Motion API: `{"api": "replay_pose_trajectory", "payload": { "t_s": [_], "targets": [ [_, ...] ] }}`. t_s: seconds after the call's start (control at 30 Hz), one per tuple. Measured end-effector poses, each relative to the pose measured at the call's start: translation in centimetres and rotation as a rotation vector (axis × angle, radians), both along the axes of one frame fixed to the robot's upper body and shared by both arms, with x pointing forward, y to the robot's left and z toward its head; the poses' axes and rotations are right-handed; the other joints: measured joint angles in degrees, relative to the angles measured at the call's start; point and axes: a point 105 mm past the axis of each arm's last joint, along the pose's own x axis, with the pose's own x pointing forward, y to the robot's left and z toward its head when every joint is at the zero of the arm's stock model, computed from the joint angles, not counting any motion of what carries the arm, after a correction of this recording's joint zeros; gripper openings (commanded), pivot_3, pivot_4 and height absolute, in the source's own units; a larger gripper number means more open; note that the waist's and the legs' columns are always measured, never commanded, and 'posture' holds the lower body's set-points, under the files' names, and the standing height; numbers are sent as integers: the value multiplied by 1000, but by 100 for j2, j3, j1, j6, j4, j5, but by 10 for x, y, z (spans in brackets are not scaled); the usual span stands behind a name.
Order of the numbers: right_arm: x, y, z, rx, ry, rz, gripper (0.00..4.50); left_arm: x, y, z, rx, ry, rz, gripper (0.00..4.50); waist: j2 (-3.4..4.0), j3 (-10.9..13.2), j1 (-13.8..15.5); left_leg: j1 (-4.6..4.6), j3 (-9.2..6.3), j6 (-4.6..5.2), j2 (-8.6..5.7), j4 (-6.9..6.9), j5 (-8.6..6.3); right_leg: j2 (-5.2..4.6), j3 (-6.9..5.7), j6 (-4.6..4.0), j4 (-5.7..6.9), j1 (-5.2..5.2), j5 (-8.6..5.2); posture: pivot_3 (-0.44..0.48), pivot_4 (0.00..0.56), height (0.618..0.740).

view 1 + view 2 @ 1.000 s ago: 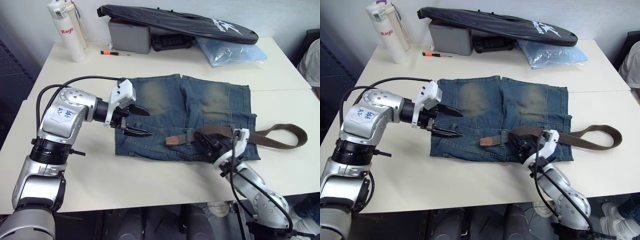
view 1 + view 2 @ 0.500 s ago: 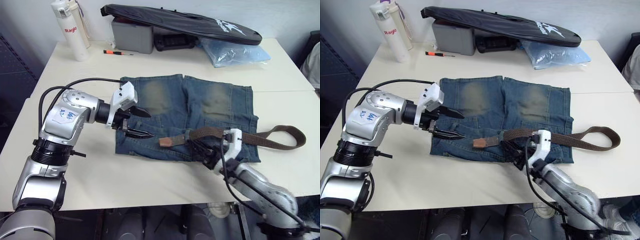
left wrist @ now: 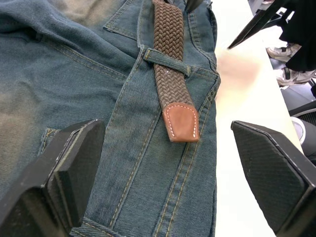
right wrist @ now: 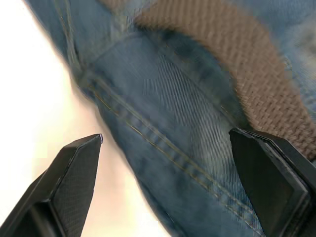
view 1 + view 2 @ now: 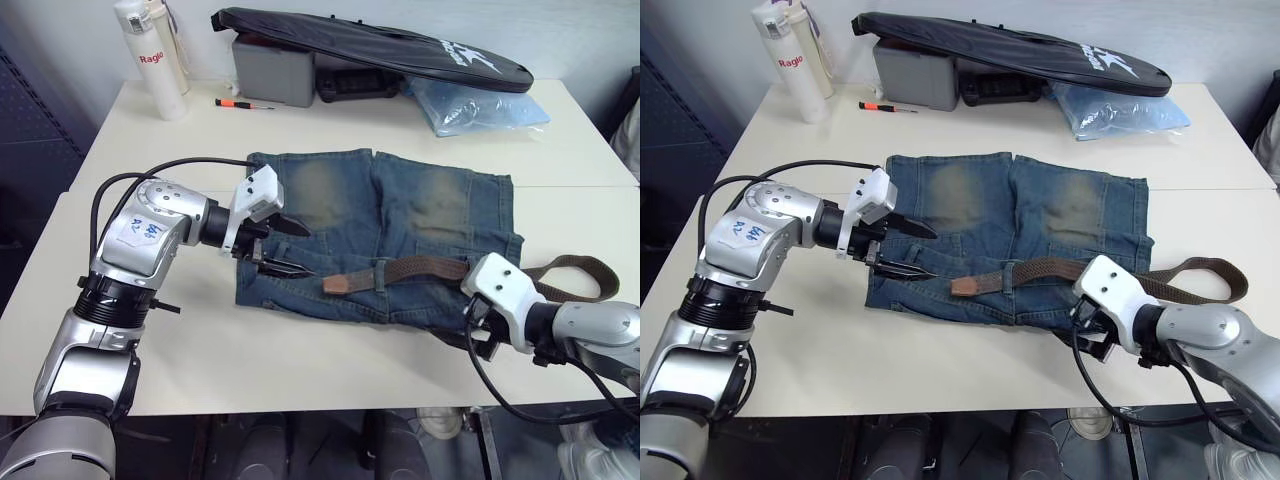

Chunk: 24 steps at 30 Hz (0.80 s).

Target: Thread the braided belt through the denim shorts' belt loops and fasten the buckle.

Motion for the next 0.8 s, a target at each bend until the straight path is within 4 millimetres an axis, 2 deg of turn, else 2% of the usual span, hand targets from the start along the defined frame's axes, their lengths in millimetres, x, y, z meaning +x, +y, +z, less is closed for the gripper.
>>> {"api": "replay_pose_trajectory", "payload": {
  "t_s": [0.07, 0.1, 0.13, 0.37, 0.4, 0.53, 0.63, 0.8],
  "targets": [
    [3, -7, -10, -21, 21, -6, 4431, 0, 0, 0, -1, -3, -2, 4500, -1, 1, -9, 0, 1, 0, 0, 1, 0, 0, 0, 1, -1, 0, 0, 0, 150, 740],
    [5, -12, -15, -25, 27, -16, 3888, 0, 0, 0, 0, -3, -1, 4500, -2, 1, -10, 0, 1, 0, 0, 1, 0, 0, 0, 1, 0, 0, 0, 0, 150, 740],
    [7, -15, -19, -36, 30, -26, 3563, 0, -1, 0, 0, -5, -1, 4500, -2, 1, -10, 0, 1, -1, 0, 1, 1, 0, 0, 1, 1, 0, 0, 0, 150, 740],
    [19, -32, -19, -130, -49, 6, 230, -4, -8, 1, -12, -5, -14, 4500, -2, 1, 16, 2, -1, -2, 0, 6, 1, 0, -2, 2, 0, 6, 1, 0, 150, 740],
    [20, -35, -19, -141, -54, 9, 24, -4, -10, 0, -18, -1, -16, 4500, -3, 2, 24, 1, -1, -2, 0, 10, 1, 0, -2, 3, -1, 6, 2, 0, 150, 740],
    [21, -49, -18, -176, -68, 13, 24, -6, -22, -3, -37, 13, -50, 4500, -3, 2, 54, 0, -1, -1, -1, 15, 1, -1, -2, 5, -3, 11, 4, 0, 150, 740],
    [24, -72, -16, -230, -85, -6, 24, -10, -37, -11, -32, 14, -100, 4500, -3, 2, 94, -1, 0, -1, -2, 21, 1, -1, -2, 7, -5, 13, 7, 0, 150, 740],
    [29, -95, -15, -276, -102, 9, 24, -12, -67, -23, 6, -82, -192, 4500, -3, 2, 126, 0, 0, -1, -3, 28, 1, -1, -2, 6, -7, 17, 11, 0, 150, 740]
  ]
}}
